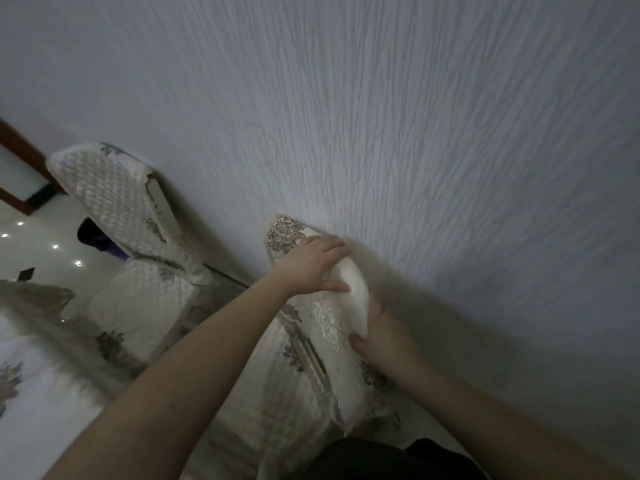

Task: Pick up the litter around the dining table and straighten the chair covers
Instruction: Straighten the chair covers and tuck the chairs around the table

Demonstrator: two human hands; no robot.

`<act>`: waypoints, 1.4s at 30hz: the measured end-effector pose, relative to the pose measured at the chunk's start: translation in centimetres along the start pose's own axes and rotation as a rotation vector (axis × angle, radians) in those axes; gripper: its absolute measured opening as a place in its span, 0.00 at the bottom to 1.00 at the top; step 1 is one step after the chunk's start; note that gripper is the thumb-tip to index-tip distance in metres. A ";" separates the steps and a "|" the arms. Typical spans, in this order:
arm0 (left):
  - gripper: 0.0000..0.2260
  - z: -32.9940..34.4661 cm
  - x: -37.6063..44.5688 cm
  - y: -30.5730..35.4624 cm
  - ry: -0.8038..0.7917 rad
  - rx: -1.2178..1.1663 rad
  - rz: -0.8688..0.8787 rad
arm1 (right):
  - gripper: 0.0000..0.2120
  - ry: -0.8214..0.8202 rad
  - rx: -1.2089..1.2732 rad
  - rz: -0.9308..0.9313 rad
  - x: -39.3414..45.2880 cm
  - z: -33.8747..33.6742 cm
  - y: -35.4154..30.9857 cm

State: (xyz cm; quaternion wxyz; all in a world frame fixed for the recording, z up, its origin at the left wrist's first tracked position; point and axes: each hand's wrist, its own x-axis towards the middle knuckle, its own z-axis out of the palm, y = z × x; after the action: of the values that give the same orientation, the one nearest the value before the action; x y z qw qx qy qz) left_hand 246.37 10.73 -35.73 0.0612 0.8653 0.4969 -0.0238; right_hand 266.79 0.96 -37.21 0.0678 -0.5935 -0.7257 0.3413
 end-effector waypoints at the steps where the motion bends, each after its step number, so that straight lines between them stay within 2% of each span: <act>1: 0.39 0.1 0.4 -0.3 -0.006 -0.019 0.015 | 0.41 -0.006 0.033 -0.016 0.1 0.1 0.2; 4: 0.42 0.0 1.0 -0.6 -0.040 -0.025 0.010 | 0.39 -0.006 0.110 -0.032 0.4 0.3 0.7; 9: 0.40 -1.0 1.4 0.0 -0.035 0.081 0.014 | 0.41 0.002 0.129 -0.025 0.8 0.8 0.9; 16: 0.40 -2.2 -0.9 -2.0 -0.019 0.136 0.002 | 0.41 -0.021 0.141 -0.122 1.6 1.8 -0.8; 24: 0.44 -3.1 -6.2 -6.5 -0.042 0.098 -0.226 | 0.40 -0.100 0.094 -0.277 4.6 3.8 -5.4; 29: 0.43 -3.3 -9.5 -8.9 -0.026 0.115 -0.345 | 0.41 -0.136 0.046 -0.397 6.9 4.7 -8.1; 35: 0.38 -3.1 -12.3 -11.4 -0.018 0.167 -0.447 | 0.39 -0.274 -0.012 -0.432 9.3 5.5 -11.1; 42: 0.37 -2.5 -14.3 -13.0 -0.020 0.179 -0.516 | 0.37 -0.332 -0.080 -0.471 11.0 7.0 -13.0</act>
State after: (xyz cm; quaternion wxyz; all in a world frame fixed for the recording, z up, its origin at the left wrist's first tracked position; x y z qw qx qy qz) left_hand 227.93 5.29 -32.85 -0.0188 0.7117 0.6964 -0.0908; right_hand 249.52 7.21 -38.34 0.0021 -0.3469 -0.8577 0.3796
